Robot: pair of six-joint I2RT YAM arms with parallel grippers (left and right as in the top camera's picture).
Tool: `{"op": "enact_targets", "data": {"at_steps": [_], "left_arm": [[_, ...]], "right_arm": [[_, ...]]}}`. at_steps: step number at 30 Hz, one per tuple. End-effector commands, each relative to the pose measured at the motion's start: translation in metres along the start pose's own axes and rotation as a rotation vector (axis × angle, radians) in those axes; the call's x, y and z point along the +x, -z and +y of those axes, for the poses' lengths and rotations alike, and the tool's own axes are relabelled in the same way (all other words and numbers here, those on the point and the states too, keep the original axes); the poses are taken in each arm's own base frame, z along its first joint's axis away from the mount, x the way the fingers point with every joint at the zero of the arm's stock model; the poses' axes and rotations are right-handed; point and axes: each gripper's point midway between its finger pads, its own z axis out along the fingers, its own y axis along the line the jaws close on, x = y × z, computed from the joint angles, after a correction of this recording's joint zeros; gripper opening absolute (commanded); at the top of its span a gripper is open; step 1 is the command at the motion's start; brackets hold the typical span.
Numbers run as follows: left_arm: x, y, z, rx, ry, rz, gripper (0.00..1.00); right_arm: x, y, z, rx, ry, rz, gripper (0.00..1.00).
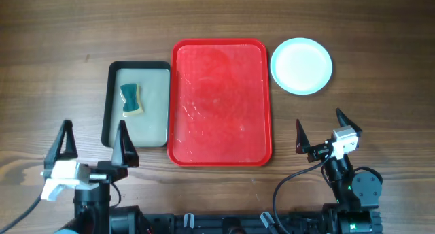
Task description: Clean dirty plates on tray and stack at the side
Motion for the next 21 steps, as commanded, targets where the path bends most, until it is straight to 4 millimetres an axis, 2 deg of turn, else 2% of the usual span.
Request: {"op": "enact_targets", "data": {"at_steps": [1, 4, 7, 17, 20, 21], "left_arm": [[-0.001, -0.005, -0.017, 0.123, -0.017, -0.127, 1.0], [-0.004, -0.003, -0.023, 0.181, -0.044, -0.268, 1.0], [0.007, 0.0, -0.023, 0.2, -0.055, -0.324, 1.0], [0.08, -0.011, -0.01, 0.177, 0.008, -0.144, 1.0], [0.114, -0.015, -0.004, 0.152, 0.033, -0.001, 1.0], [0.132, -0.015, -0.002, 0.141, 0.046, 0.071, 1.0]], "right_arm": [[-0.002, 0.001, -0.001, 0.007, -0.009, -0.008, 1.0], [-0.002, 0.001, -0.001, 0.007, -0.009, -0.009, 1.0], [-0.002, 0.001, -0.001, 0.007, -0.009, -0.009, 0.99], [-0.002, 0.001, -0.001, 0.007, -0.009, -0.008, 1.0], [-0.002, 0.001, -0.001, 0.007, -0.009, -0.009, 1.0], [-0.002, 0.001, -0.001, 0.007, -0.009, -0.008, 0.99]]}}
